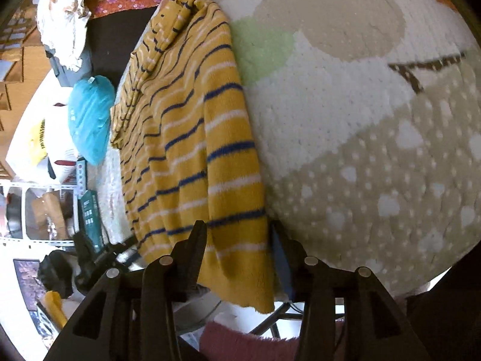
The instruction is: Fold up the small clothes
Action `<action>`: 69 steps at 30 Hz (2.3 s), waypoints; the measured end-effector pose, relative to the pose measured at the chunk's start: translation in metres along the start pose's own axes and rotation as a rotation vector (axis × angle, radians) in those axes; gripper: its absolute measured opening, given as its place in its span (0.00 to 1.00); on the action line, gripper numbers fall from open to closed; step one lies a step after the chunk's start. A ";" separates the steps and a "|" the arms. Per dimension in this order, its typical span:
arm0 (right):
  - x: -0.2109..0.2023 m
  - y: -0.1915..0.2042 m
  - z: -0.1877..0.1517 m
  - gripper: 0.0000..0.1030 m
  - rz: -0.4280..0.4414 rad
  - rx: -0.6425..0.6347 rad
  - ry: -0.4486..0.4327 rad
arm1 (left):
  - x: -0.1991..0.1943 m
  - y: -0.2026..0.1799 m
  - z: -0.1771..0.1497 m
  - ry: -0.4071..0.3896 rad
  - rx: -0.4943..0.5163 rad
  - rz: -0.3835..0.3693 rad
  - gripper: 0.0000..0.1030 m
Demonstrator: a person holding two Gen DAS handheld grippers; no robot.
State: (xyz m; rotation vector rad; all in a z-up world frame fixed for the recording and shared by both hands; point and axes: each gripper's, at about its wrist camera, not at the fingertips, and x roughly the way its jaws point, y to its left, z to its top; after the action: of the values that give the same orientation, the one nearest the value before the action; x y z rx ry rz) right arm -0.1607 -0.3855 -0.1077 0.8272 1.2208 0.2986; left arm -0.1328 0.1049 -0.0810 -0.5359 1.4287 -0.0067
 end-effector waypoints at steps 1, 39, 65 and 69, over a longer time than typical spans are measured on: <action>0.001 0.000 -0.002 0.46 0.006 0.003 -0.001 | 0.001 0.001 -0.004 0.011 -0.005 -0.016 0.81; -0.010 0.169 0.176 0.06 0.195 -0.191 -0.248 | -0.091 -0.126 0.191 -0.250 -0.032 -0.272 0.11; 0.063 0.166 0.333 0.60 -0.012 -0.083 -0.375 | -0.034 -0.129 0.289 -0.298 0.030 -0.025 0.46; 0.054 0.192 0.318 0.59 -0.090 -0.296 -0.315 | -0.030 -0.133 0.281 -0.315 0.138 0.058 0.47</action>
State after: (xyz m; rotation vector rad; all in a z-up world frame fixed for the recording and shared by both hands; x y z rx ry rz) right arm 0.1901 -0.3478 0.0209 0.5371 0.8896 0.2570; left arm 0.1666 0.0948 0.0070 -0.3628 1.1263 0.0242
